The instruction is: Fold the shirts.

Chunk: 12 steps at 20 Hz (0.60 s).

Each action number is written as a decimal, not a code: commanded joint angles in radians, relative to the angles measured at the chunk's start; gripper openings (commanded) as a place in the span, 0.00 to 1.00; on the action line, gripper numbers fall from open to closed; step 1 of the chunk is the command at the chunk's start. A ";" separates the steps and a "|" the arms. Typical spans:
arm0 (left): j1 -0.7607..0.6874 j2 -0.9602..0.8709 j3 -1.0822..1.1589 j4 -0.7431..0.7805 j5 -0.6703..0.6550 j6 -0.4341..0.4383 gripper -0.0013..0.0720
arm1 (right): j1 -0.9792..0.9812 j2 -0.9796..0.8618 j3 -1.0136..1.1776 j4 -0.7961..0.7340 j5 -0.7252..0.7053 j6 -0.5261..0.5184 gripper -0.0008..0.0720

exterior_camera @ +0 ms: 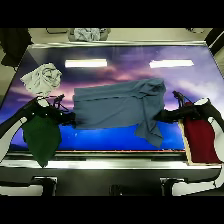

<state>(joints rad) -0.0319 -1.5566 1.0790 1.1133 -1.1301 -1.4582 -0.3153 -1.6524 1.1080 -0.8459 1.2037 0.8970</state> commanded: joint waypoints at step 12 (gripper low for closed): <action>0.130 0.383 0.830 0.037 -0.045 0.036 0.05 | 0.008 0.461 0.797 -0.196 0.014 -0.116 0.06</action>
<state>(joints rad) 0.0765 -1.2861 1.6577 1.1145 -1.1973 -1.4021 -0.3023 -1.3537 1.6787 -0.9413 1.2400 0.7940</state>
